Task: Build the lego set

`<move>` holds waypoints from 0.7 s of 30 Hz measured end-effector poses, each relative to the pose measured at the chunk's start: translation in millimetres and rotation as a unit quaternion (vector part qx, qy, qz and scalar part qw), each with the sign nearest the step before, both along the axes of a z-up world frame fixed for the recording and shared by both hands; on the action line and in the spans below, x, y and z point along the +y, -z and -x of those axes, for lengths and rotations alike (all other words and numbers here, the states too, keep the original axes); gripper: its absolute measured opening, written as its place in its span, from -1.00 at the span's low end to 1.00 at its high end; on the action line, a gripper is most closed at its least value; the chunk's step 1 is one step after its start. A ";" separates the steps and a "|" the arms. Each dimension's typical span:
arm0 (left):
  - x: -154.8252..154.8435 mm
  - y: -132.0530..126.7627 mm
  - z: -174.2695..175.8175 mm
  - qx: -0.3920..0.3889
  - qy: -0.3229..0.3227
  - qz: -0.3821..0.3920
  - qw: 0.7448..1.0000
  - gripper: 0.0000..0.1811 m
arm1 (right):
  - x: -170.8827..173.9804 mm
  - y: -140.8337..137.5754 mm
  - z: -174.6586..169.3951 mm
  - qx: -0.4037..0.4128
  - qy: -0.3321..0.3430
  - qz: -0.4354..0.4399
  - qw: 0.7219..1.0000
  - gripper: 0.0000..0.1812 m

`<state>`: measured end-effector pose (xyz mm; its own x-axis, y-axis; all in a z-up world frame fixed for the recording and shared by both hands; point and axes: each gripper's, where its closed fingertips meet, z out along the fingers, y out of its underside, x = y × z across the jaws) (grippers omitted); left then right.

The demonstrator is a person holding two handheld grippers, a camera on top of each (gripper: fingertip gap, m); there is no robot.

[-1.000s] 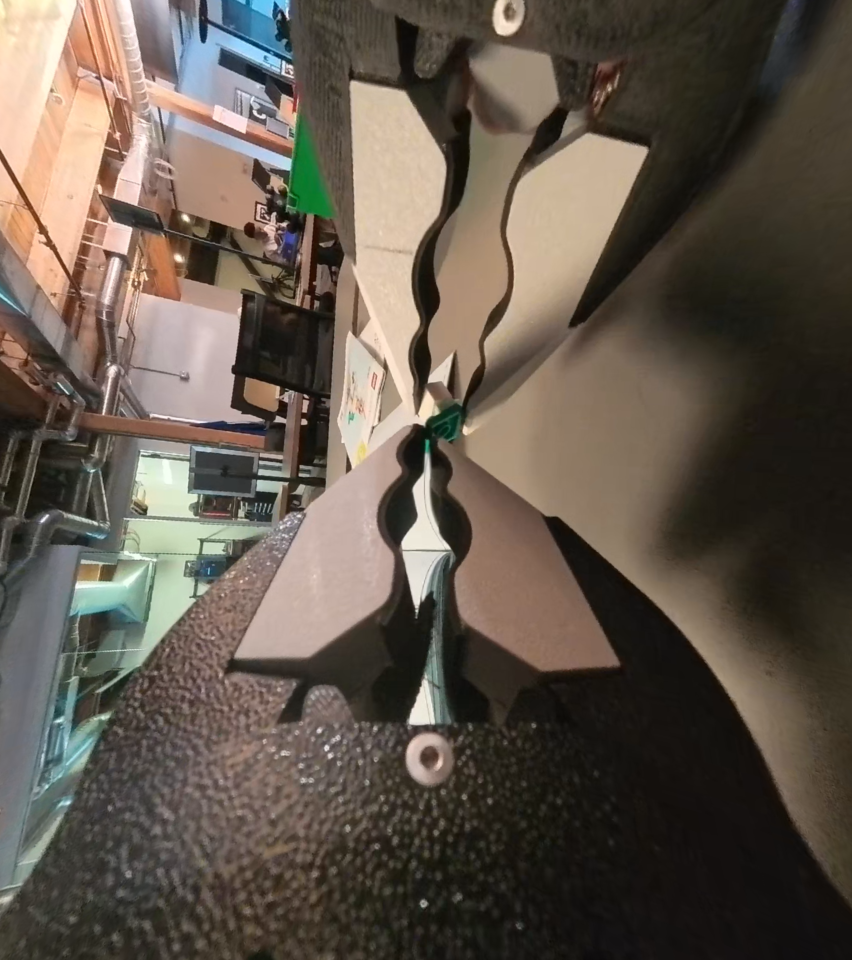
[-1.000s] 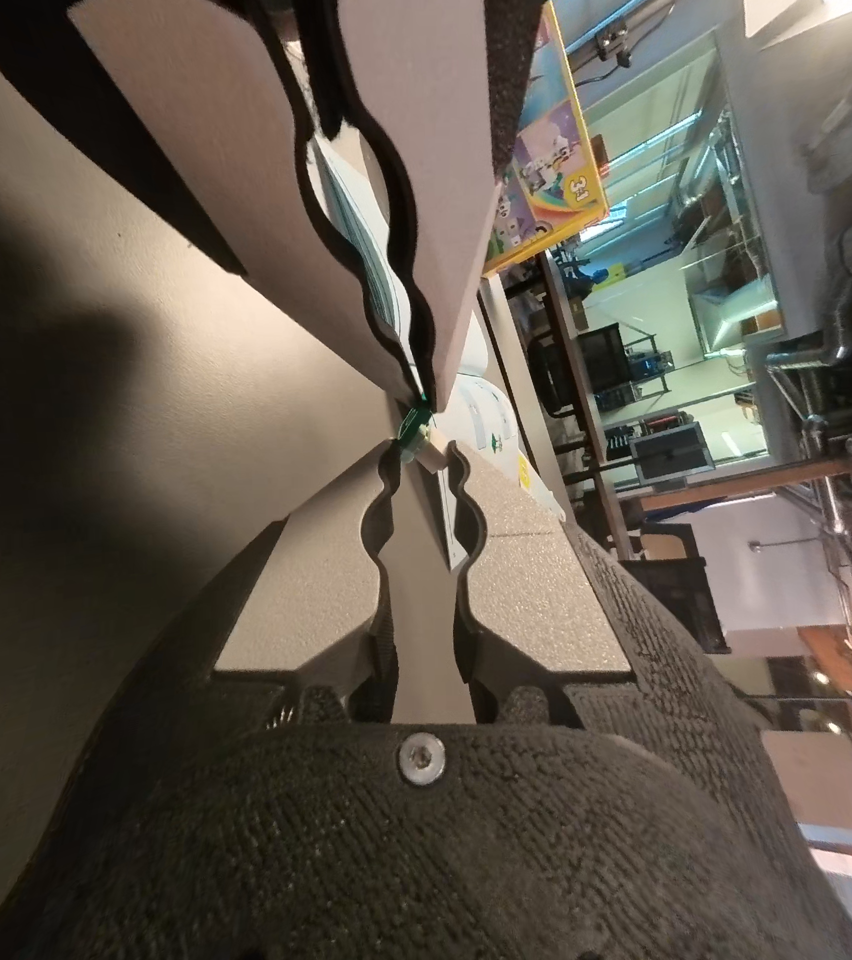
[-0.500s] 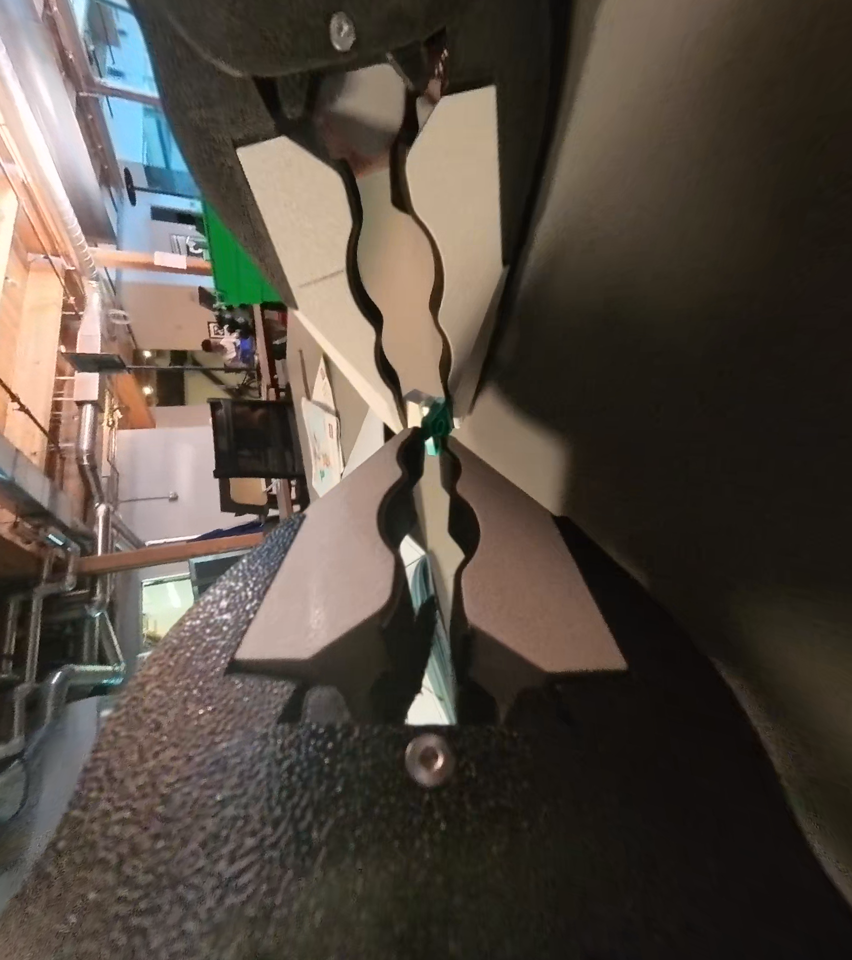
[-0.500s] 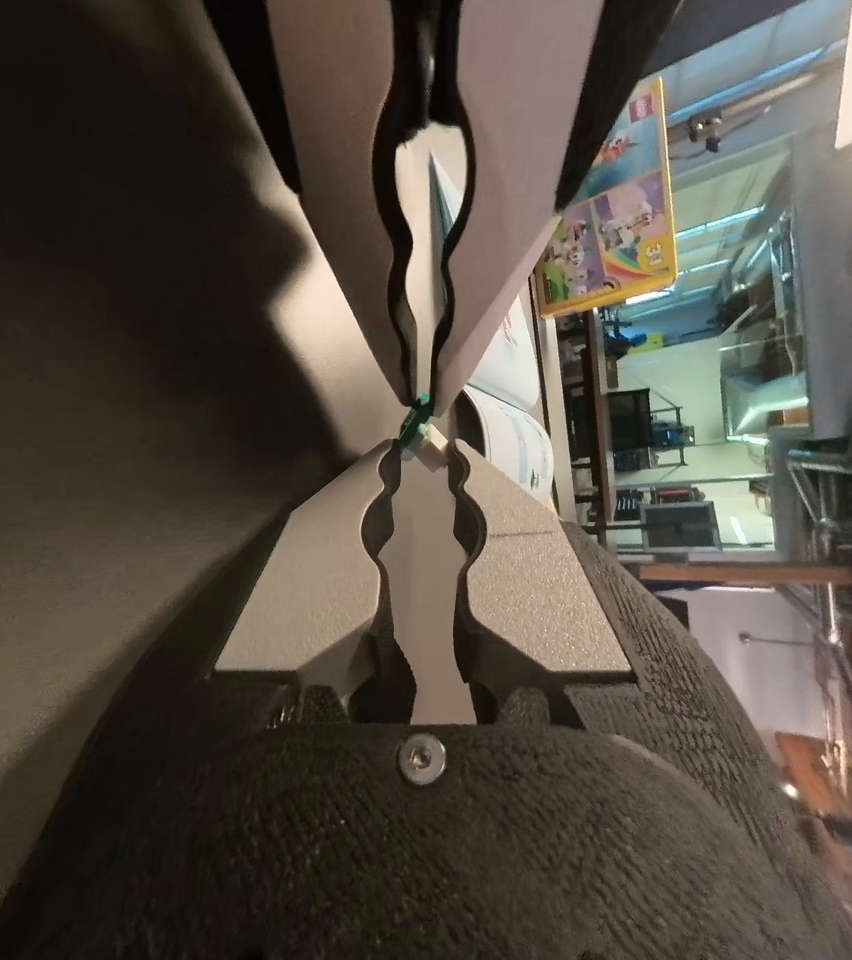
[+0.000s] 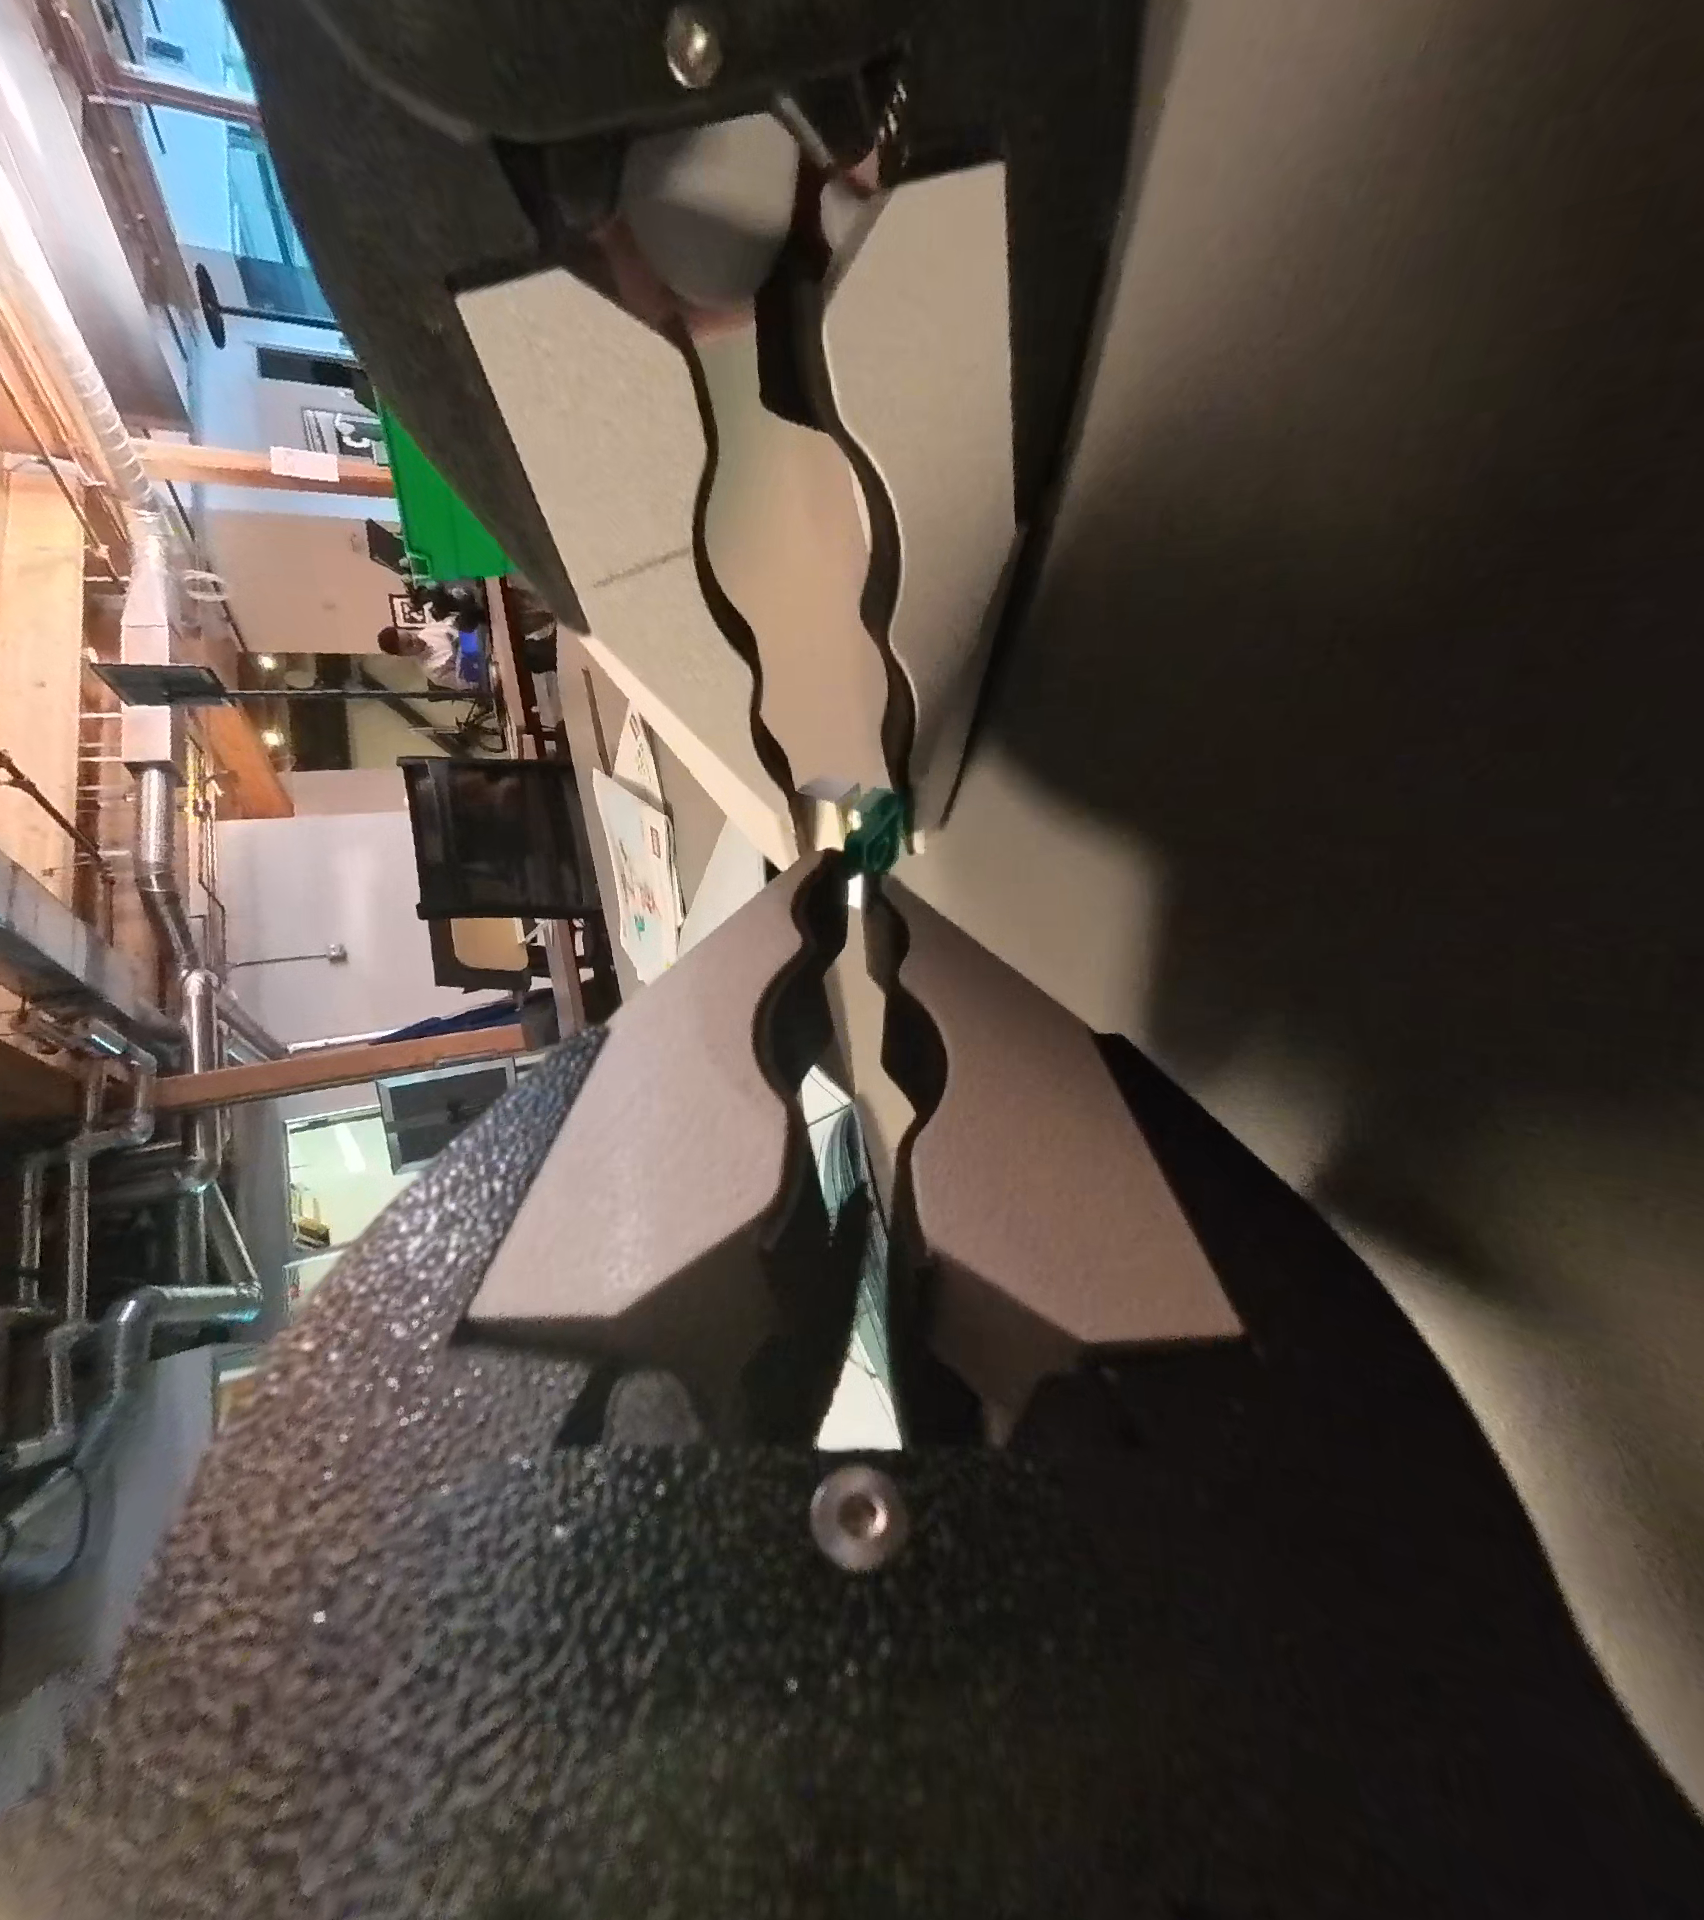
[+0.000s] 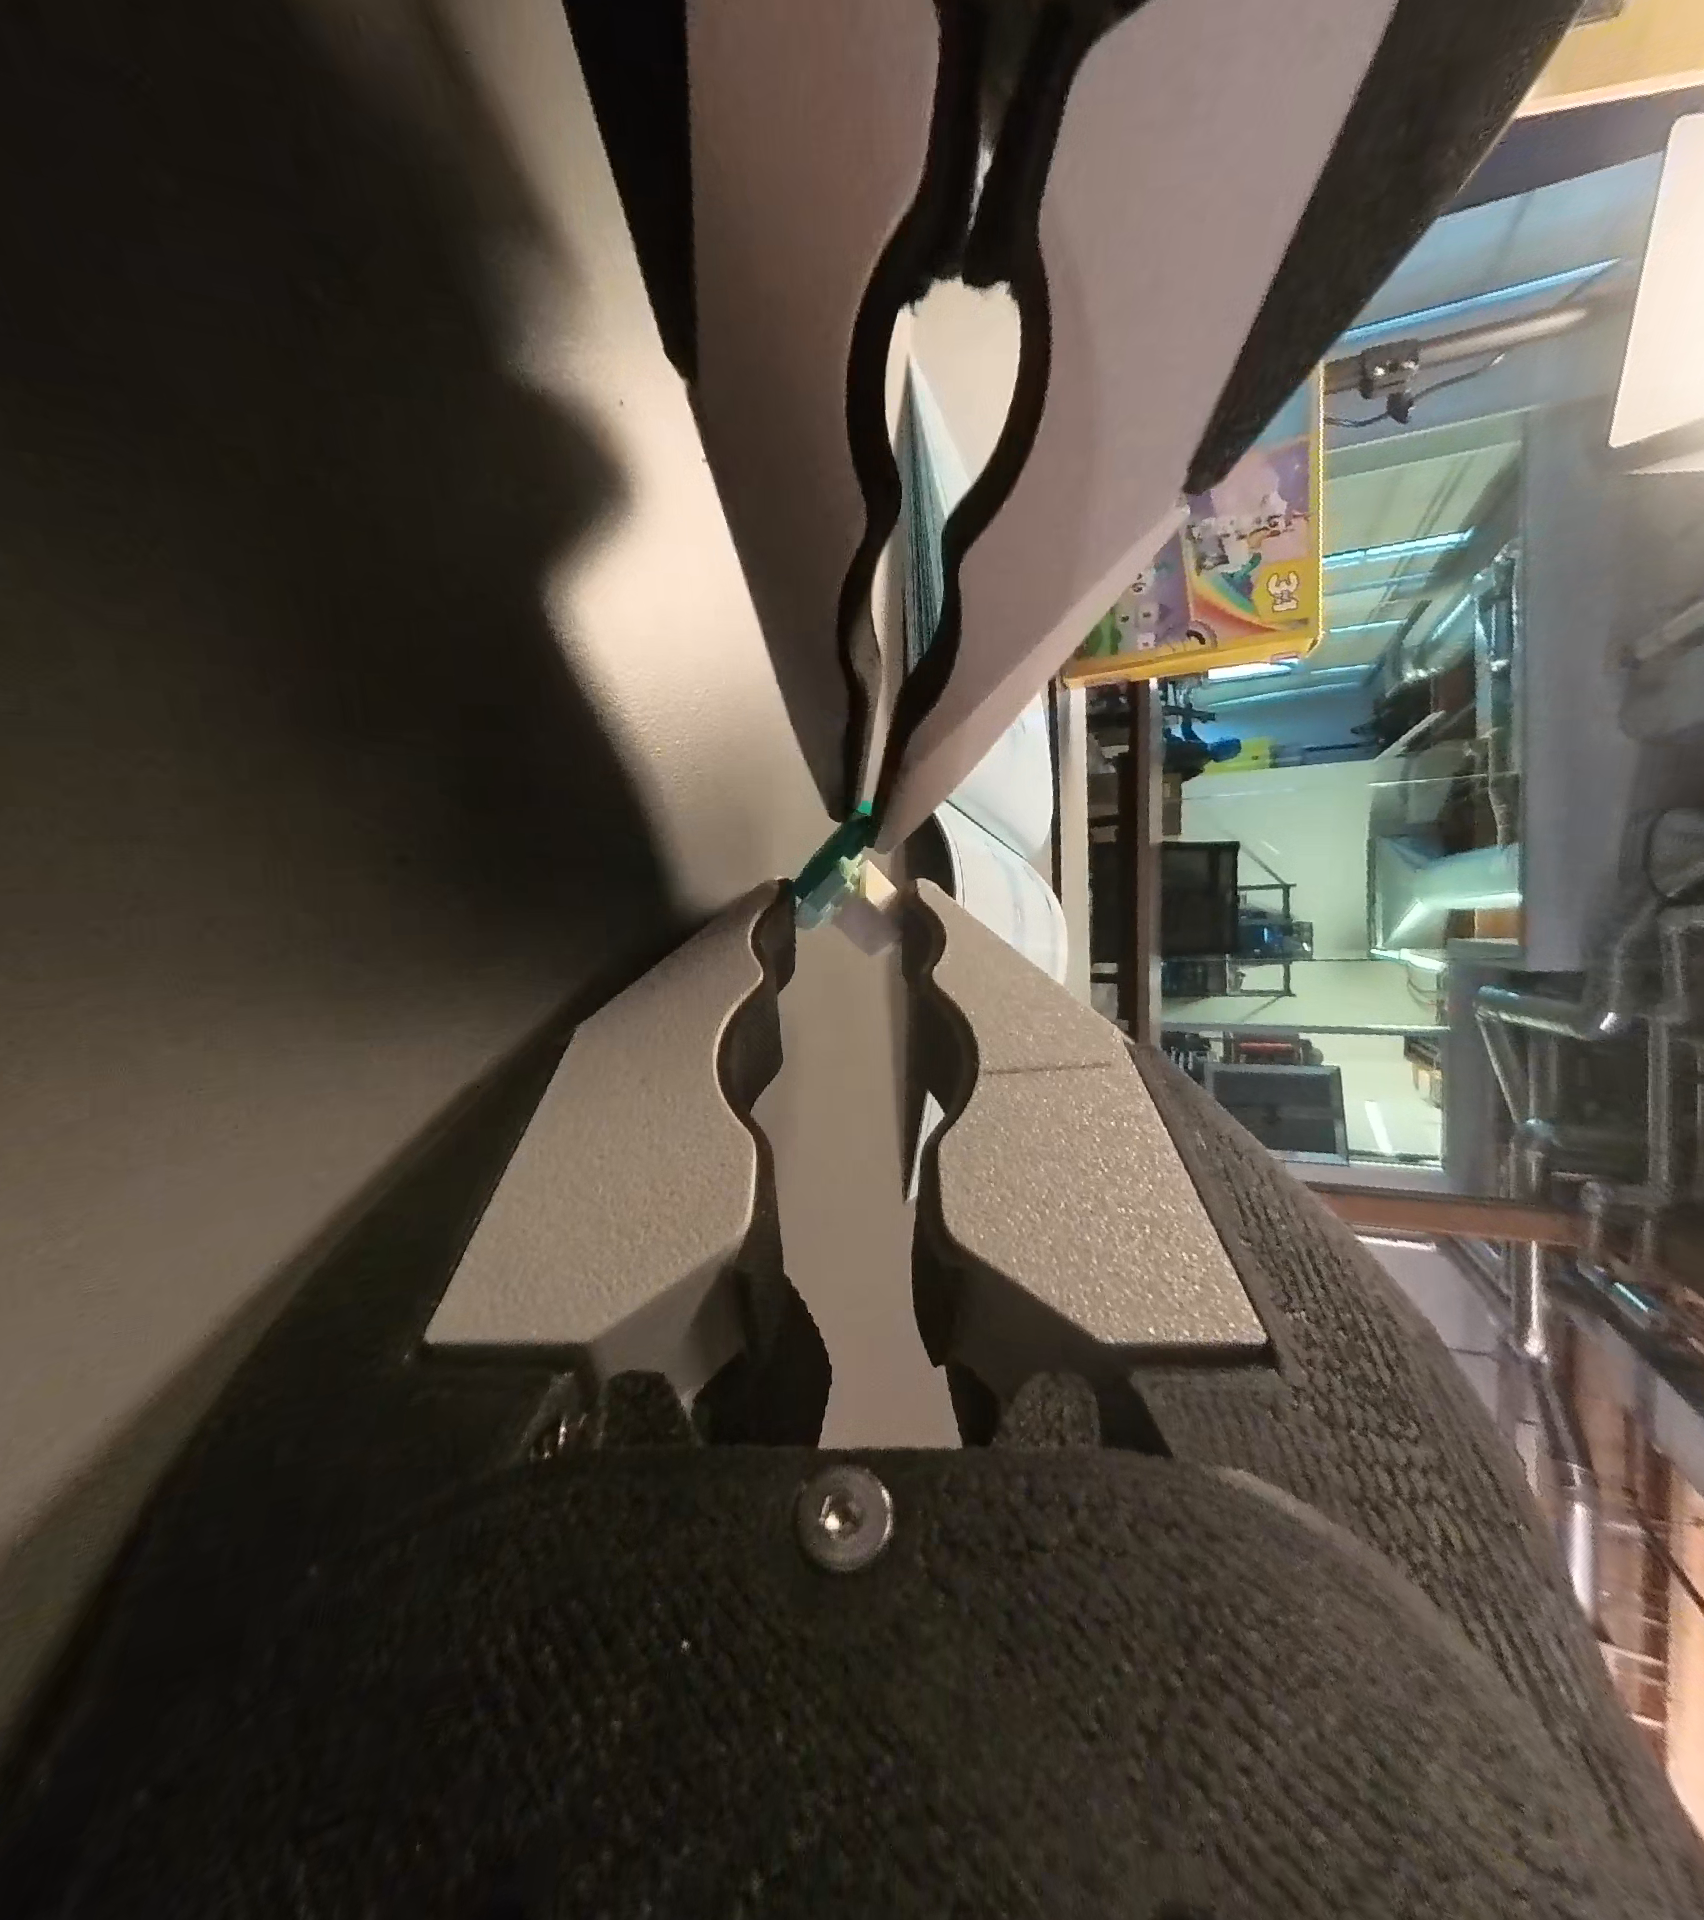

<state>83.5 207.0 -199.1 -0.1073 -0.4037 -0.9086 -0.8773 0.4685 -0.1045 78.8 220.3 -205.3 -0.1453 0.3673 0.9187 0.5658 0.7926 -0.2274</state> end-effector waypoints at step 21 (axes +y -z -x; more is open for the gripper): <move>2.0 4.2 4.5 -0.028 -0.060 0.033 0.997 -0.99 | 3.4 1.8 3.4 0.005 0.032 0.016 0.999 -0.83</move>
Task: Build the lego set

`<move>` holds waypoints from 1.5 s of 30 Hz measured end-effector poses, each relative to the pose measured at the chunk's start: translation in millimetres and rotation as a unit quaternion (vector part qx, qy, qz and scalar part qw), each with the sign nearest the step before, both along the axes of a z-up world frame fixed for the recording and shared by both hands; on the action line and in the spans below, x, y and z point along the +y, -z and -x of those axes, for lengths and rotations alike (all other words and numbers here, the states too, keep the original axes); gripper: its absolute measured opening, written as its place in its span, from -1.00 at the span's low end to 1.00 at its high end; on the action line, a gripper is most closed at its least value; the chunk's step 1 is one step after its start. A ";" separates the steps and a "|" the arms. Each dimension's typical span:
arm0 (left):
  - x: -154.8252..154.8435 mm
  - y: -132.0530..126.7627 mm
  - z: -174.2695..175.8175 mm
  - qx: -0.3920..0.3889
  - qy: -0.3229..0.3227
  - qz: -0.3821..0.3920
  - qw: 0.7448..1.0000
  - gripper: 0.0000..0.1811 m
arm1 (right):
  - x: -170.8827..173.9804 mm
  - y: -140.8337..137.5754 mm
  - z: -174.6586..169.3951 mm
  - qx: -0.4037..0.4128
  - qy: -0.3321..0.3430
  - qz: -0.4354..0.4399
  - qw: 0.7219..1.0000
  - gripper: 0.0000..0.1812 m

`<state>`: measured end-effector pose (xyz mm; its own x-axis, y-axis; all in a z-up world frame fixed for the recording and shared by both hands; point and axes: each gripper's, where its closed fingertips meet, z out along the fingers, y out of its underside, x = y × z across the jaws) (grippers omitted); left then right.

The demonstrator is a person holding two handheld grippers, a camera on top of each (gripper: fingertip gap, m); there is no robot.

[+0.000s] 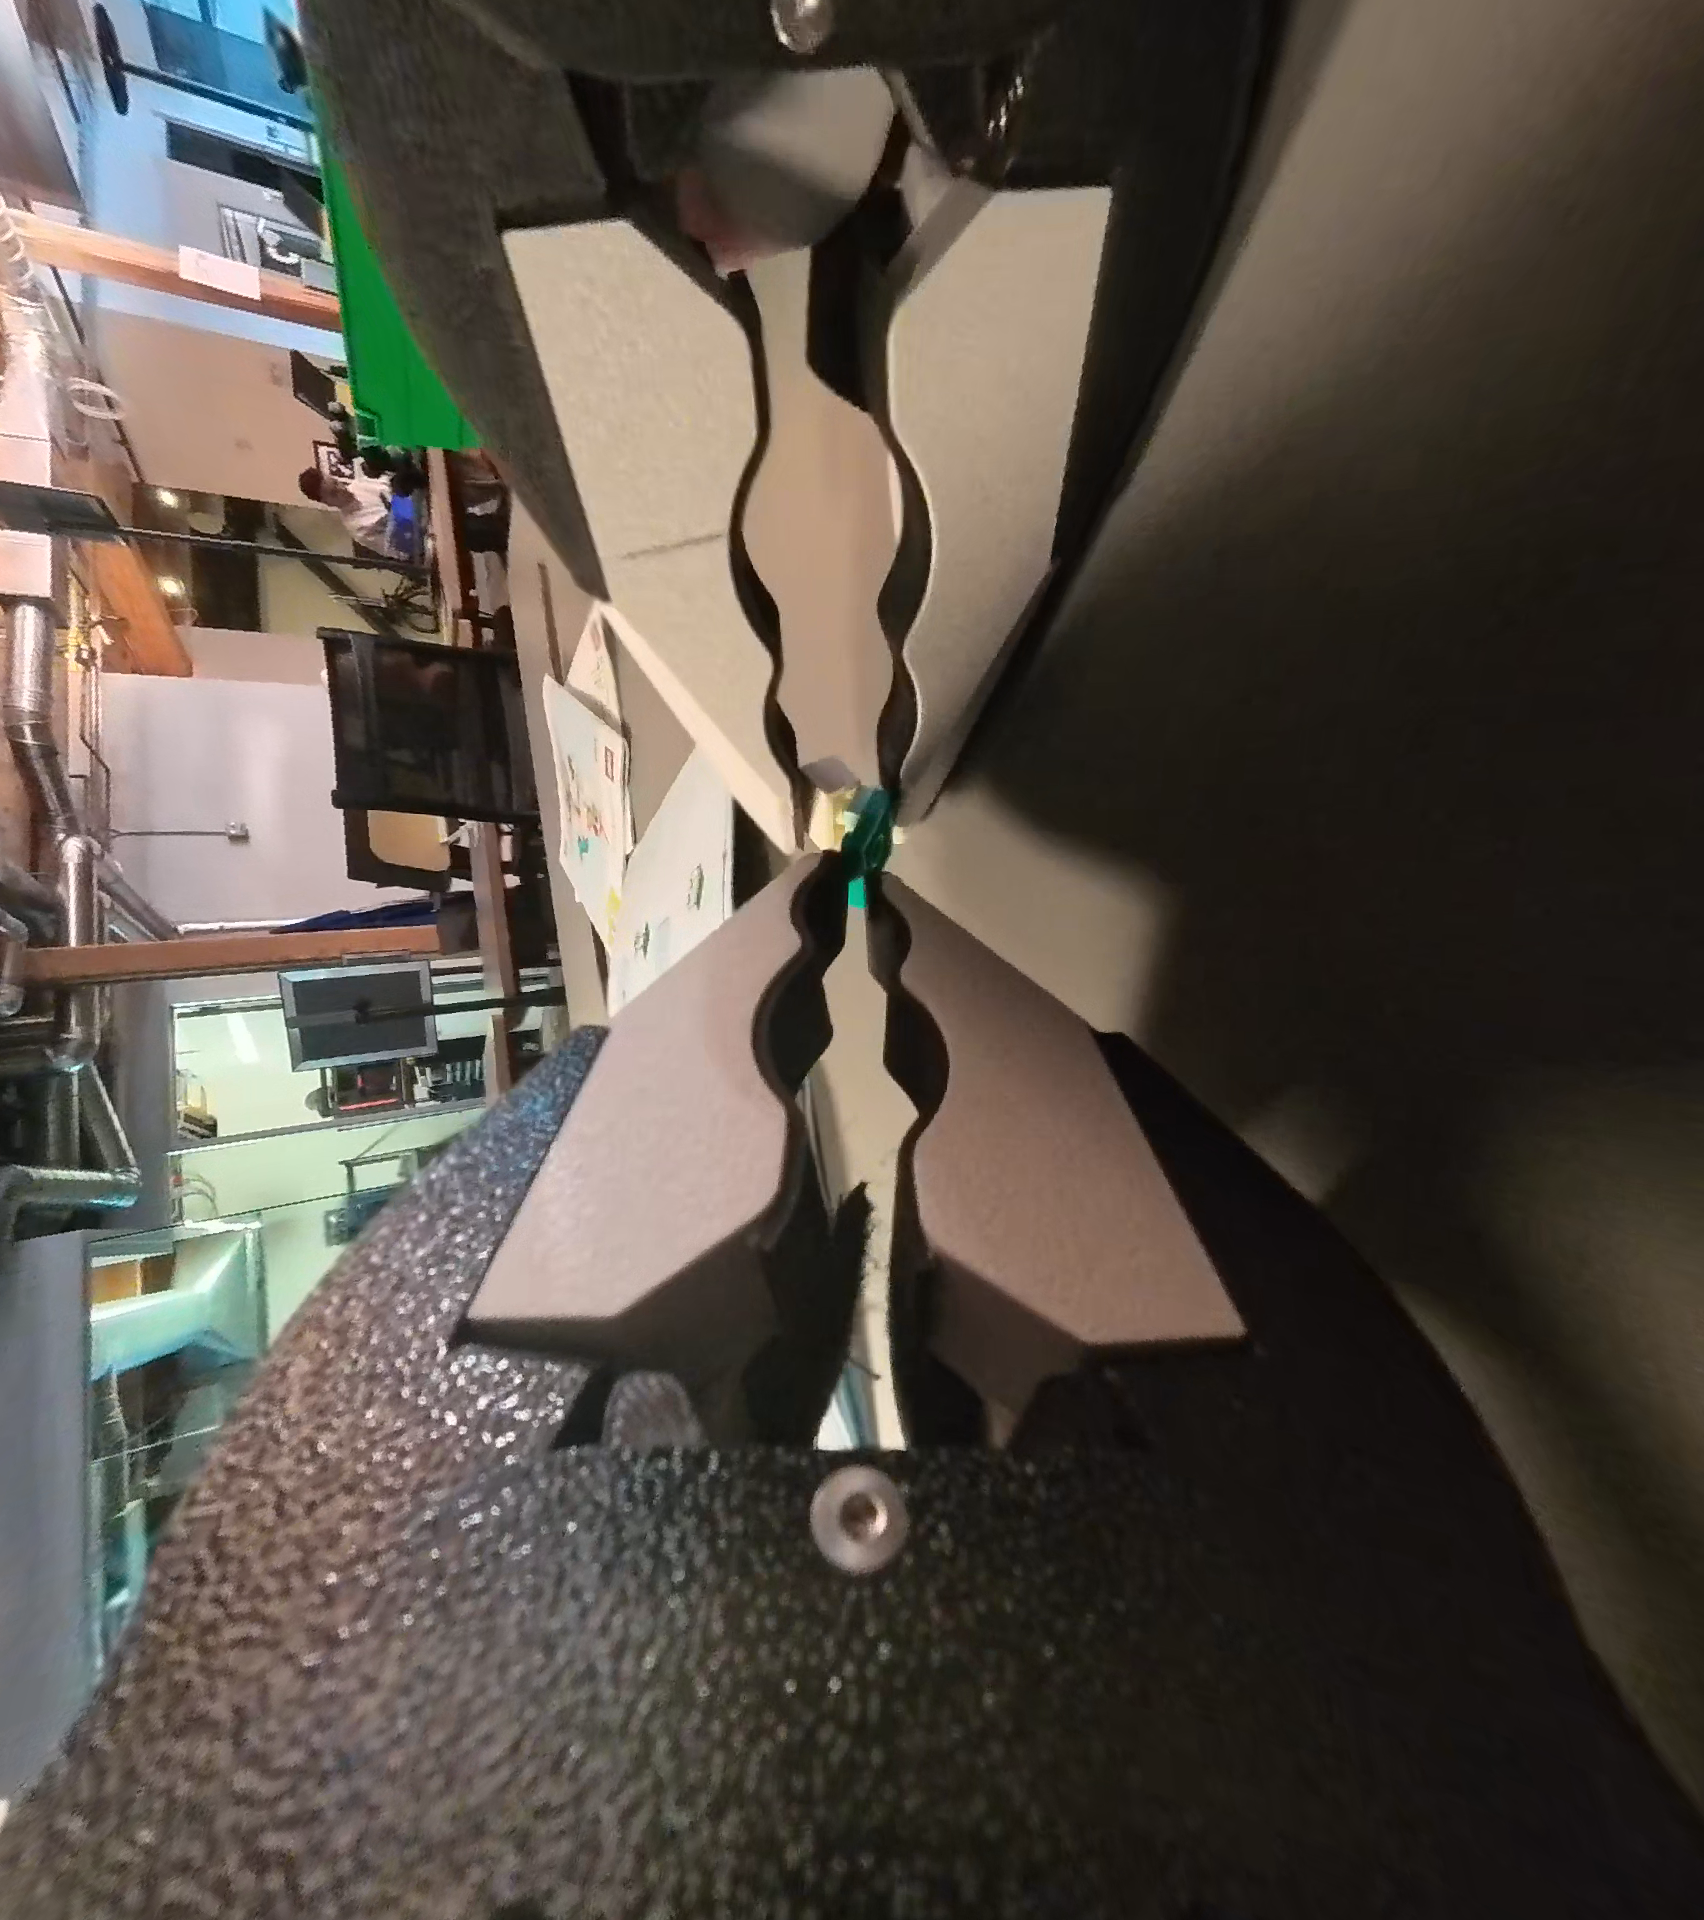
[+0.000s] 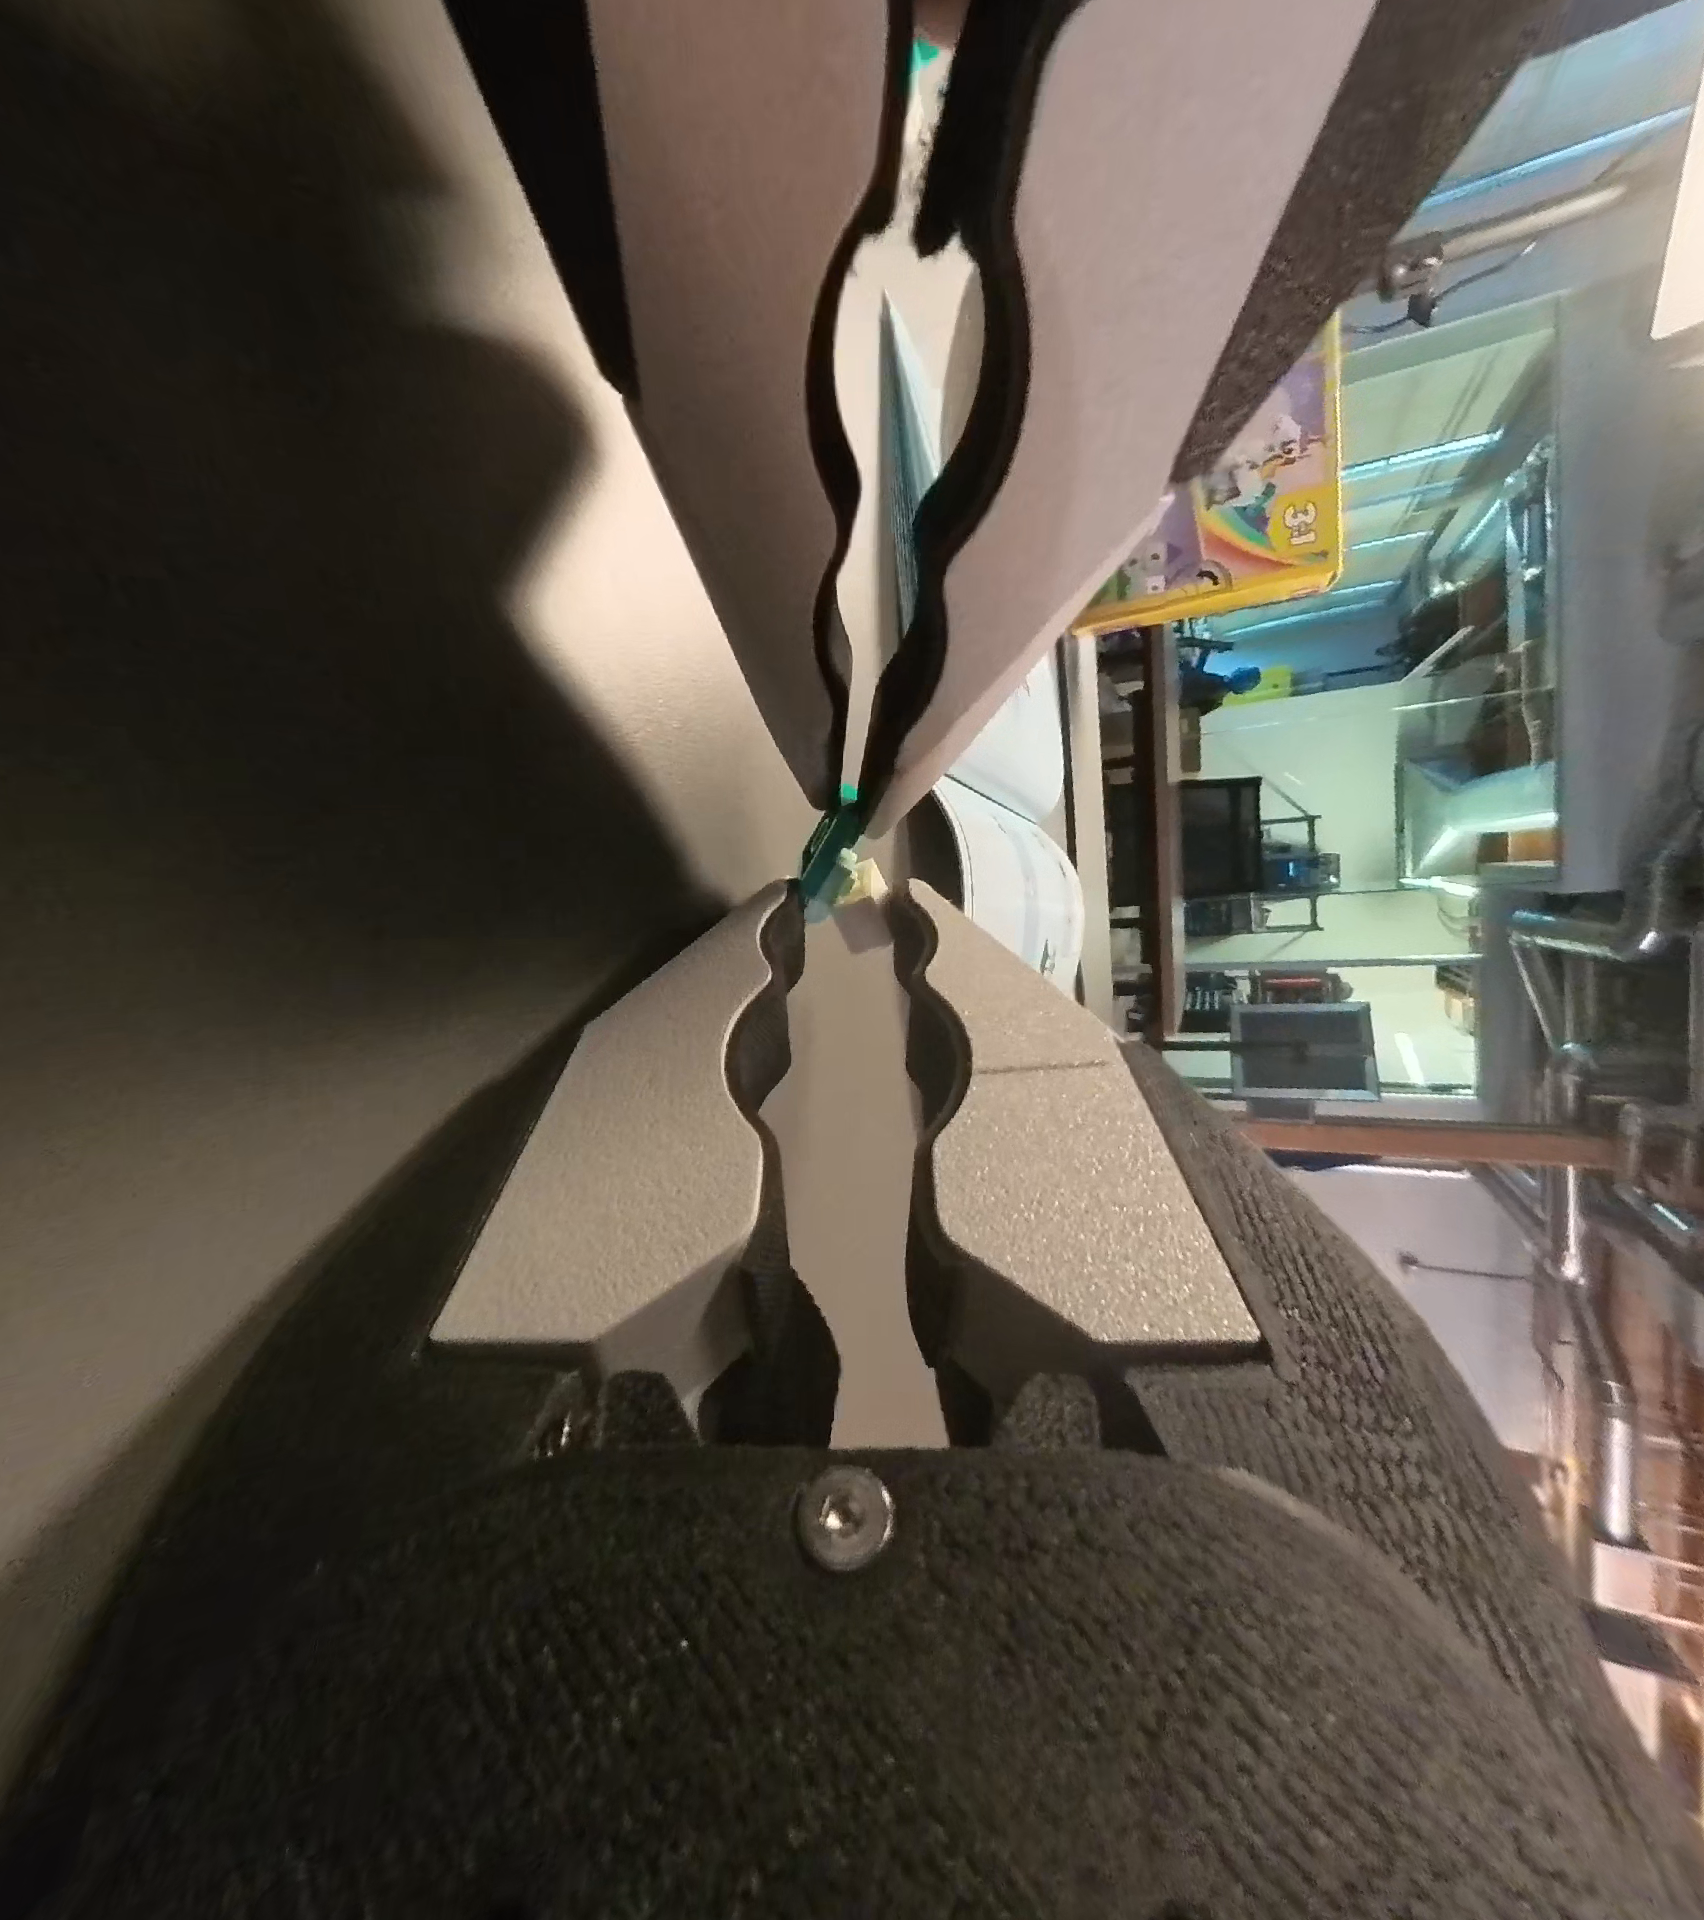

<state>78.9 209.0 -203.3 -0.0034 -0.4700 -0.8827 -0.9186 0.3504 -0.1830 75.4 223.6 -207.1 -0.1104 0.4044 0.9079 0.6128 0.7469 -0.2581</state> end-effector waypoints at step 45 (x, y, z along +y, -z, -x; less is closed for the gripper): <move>-1.1 5.6 4.3 -0.025 0.050 -0.022 0.998 -1.00 | 29.3 -1.8 -30.9 -0.138 -0.032 -0.180 0.973 -0.88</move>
